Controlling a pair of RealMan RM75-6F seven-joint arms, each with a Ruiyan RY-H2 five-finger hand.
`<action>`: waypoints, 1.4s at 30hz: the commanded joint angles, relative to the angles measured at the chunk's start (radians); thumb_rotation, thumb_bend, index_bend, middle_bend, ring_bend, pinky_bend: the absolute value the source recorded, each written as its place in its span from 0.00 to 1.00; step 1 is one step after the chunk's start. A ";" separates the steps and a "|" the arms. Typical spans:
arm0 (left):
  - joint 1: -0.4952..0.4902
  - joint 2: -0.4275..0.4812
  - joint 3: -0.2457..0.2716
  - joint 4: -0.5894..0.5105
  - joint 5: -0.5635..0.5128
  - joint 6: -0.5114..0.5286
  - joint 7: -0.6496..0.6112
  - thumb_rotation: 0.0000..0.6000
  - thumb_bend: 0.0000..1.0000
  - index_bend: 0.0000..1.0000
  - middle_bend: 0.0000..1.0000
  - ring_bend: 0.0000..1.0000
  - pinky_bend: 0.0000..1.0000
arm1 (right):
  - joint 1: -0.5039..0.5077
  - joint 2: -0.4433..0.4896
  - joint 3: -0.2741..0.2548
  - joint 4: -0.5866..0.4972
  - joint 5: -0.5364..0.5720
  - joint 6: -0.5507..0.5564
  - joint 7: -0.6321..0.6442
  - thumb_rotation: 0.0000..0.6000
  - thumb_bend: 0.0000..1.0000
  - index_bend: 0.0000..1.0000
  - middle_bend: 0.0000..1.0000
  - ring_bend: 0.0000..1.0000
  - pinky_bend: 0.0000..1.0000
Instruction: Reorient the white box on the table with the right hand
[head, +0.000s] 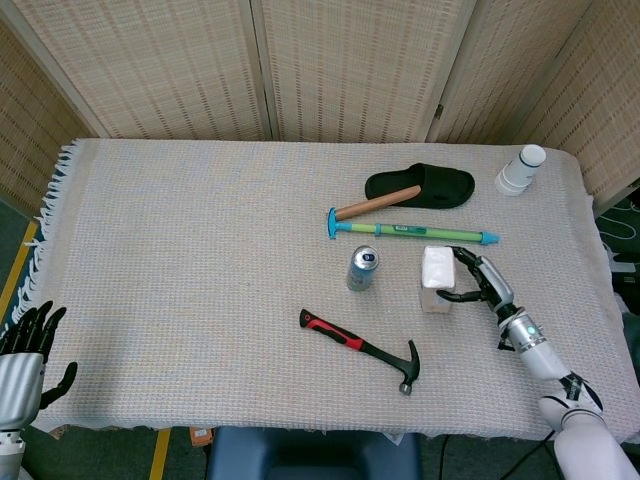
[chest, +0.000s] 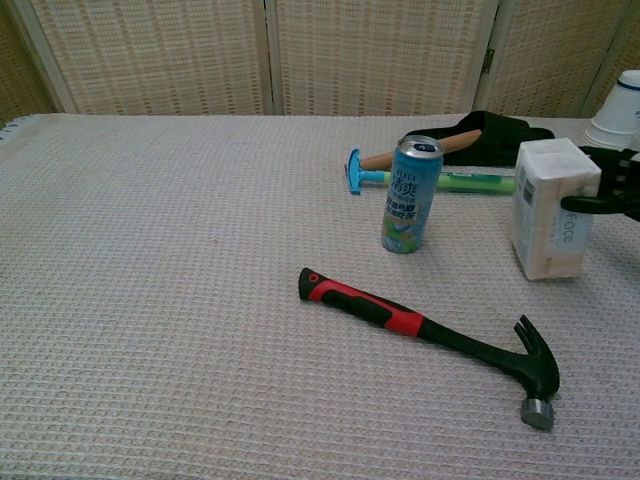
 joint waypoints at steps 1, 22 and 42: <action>-0.001 -0.001 0.001 0.001 -0.001 -0.002 0.003 1.00 0.34 0.10 0.00 0.00 0.15 | -0.005 -0.001 -0.002 0.007 0.004 0.005 -0.004 1.00 0.12 0.44 0.43 0.23 0.00; 0.000 -0.008 0.002 0.000 0.009 0.009 0.016 1.00 0.34 0.10 0.00 0.00 0.15 | -0.031 0.028 -0.053 0.004 -0.016 -0.019 -0.062 1.00 0.14 0.13 0.30 0.20 0.00; 0.004 -0.009 0.000 -0.003 0.013 0.022 0.017 1.00 0.34 0.10 0.00 0.00 0.15 | -0.046 0.119 -0.062 -0.062 -0.014 0.053 -0.116 1.00 0.05 0.00 0.00 0.00 0.00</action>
